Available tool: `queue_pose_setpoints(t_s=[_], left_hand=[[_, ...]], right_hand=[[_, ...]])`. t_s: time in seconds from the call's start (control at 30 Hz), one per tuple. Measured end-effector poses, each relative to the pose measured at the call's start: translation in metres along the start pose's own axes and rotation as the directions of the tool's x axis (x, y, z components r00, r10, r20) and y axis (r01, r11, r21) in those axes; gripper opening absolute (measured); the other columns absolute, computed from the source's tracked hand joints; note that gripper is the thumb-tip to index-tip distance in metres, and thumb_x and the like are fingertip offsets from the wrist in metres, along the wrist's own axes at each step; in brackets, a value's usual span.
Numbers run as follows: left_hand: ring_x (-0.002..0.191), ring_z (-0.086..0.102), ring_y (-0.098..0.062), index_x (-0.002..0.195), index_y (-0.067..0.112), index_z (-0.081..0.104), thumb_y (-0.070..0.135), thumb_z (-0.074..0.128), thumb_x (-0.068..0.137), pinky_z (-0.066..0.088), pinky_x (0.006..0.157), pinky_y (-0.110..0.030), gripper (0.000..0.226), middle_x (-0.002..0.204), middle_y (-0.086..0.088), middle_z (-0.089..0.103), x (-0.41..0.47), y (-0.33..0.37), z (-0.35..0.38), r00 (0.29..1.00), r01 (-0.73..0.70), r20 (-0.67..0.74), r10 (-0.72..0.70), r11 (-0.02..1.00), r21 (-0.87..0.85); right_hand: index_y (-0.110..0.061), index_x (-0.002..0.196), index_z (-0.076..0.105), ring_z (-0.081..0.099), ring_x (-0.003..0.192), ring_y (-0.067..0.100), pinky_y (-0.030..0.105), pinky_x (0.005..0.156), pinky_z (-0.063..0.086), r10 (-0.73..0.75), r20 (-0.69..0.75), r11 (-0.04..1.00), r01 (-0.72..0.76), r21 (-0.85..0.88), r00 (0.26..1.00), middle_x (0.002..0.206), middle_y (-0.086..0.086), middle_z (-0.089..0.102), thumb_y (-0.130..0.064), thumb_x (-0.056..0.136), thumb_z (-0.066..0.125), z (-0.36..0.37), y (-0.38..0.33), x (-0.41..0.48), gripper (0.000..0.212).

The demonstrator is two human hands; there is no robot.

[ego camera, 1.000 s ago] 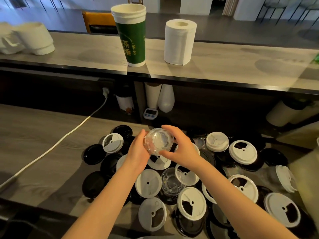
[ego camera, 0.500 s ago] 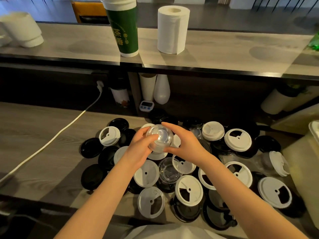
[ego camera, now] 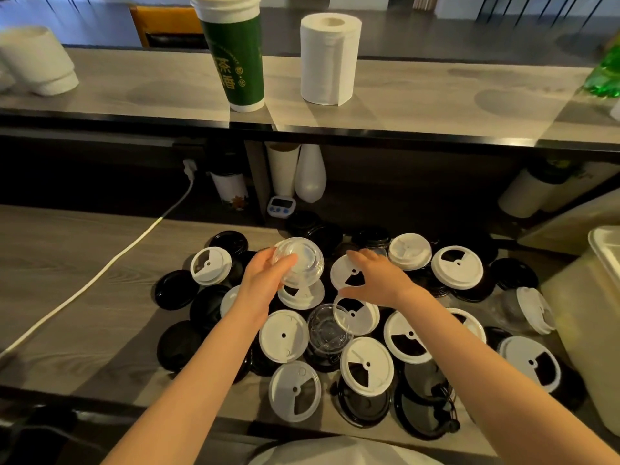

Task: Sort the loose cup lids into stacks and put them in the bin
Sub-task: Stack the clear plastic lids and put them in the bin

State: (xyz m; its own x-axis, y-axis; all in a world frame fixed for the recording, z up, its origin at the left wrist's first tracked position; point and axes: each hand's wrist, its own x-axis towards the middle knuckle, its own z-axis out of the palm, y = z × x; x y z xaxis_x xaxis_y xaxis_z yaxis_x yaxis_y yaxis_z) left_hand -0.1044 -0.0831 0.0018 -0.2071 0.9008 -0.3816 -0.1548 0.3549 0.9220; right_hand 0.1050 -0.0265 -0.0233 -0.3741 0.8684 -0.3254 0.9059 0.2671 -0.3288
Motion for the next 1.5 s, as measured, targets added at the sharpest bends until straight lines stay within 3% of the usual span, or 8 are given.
queue_pose_setpoints(t_s=[0.17,0.43,0.73,0.87,1.07,1.23,1.4,1.5], left_hand=[[0.110,0.057,-0.016,0.126,0.017,0.054,0.034,0.064,0.085,0.046,0.086,-0.030,0.045,0.120,-0.003,0.061,-0.001,-0.005,0.001,0.999,0.027,-0.035,-0.025,0.999,0.045],[0.106,0.057,-0.017,0.116,0.019,0.057,0.039,0.063,0.085,0.043,0.082,-0.030,0.037,0.114,-0.003,0.062,-0.014,0.008,0.049,1.000,0.000,-0.024,0.001,0.999,0.048],[0.102,0.059,-0.018,0.099,0.023,0.062,0.034,0.058,0.088,0.044,0.080,-0.030,0.017,0.109,-0.006,0.064,-0.044,0.026,0.163,0.985,-0.055,0.164,0.047,0.997,0.048],[0.095,0.060,-0.015,0.099,0.020,0.065,0.030,0.054,0.091,0.047,0.081,-0.030,0.017,0.102,-0.003,0.066,-0.063,0.028,0.220,0.958,-0.076,0.280,0.059,0.996,0.049],[0.079,0.057,-0.013,0.092,0.014,0.065,0.026,0.055,0.091,0.044,0.074,-0.028,0.015,0.080,0.000,0.062,-0.075,0.027,0.304,0.926,-0.092,0.374,0.054,0.992,0.087],[0.084,0.063,-0.018,0.088,0.017,0.065,0.025,0.056,0.091,0.052,0.078,-0.032,0.013,0.082,-0.004,0.066,-0.076,0.031,0.372,0.879,-0.154,0.473,0.058,0.974,0.166],[0.096,0.064,-0.025,0.094,0.012,0.066,0.039,0.062,0.077,0.051,0.093,-0.045,0.033,0.100,-0.012,0.066,-0.061,0.034,0.435,0.810,-0.280,0.586,0.015,0.888,0.365],[0.098,0.064,-0.026,0.104,0.009,0.064,0.045,0.062,0.075,0.052,0.092,-0.046,0.046,0.106,-0.013,0.065,-0.048,0.031,0.467,0.775,-0.381,0.631,-0.047,0.761,0.525]], right_hand=[[-0.019,0.142,0.034,0.042,0.124,0.029,0.040,0.097,0.044,-0.010,-0.142,1.000,0.011,0.008,0.990,0.137,0.006,0.045,-0.048,0.079,0.067,0.003,-0.007,-0.002,0.077],[-0.022,0.136,0.043,0.047,0.112,0.016,0.022,0.084,0.039,0.027,-0.376,0.974,0.060,0.216,0.926,0.127,-0.001,0.042,-0.046,0.076,0.071,-0.035,0.017,-0.051,0.071],[-0.023,0.129,0.050,0.045,0.115,0.012,0.027,0.094,0.042,0.173,-0.537,0.946,0.012,0.323,0.825,0.127,-0.004,0.044,-0.037,0.073,0.074,-0.082,0.108,-0.141,0.062],[-0.019,0.127,0.053,0.046,0.113,0.012,0.020,0.090,0.035,0.259,-0.608,0.941,-0.054,0.334,0.751,0.123,-0.003,0.048,-0.032,0.074,0.076,-0.098,0.152,-0.184,0.059],[-0.021,0.129,0.051,0.043,0.107,0.006,0.017,0.087,0.029,0.448,-0.597,0.878,-0.205,0.432,0.665,0.124,-0.007,0.045,-0.033,0.075,0.075,-0.108,0.227,-0.241,0.060],[-0.017,0.126,0.052,0.048,0.115,0.020,0.025,0.090,0.034,0.595,-0.504,0.788,-0.330,0.520,0.626,0.121,0.000,0.047,-0.029,0.074,0.077,-0.101,0.287,-0.263,0.058],[-0.020,0.133,0.048,0.048,0.118,0.020,0.022,0.087,0.034,0.600,-0.420,0.783,-0.392,0.483,0.681,0.132,0.002,0.044,-0.034,0.074,0.075,-0.098,0.325,-0.261,0.066],[-0.022,0.133,0.045,0.048,0.118,0.024,0.032,0.092,0.043,0.567,-0.309,0.809,-0.448,0.381,0.763,0.130,0.002,0.044,-0.039,0.074,0.072,-0.100,0.338,-0.252,0.068]])
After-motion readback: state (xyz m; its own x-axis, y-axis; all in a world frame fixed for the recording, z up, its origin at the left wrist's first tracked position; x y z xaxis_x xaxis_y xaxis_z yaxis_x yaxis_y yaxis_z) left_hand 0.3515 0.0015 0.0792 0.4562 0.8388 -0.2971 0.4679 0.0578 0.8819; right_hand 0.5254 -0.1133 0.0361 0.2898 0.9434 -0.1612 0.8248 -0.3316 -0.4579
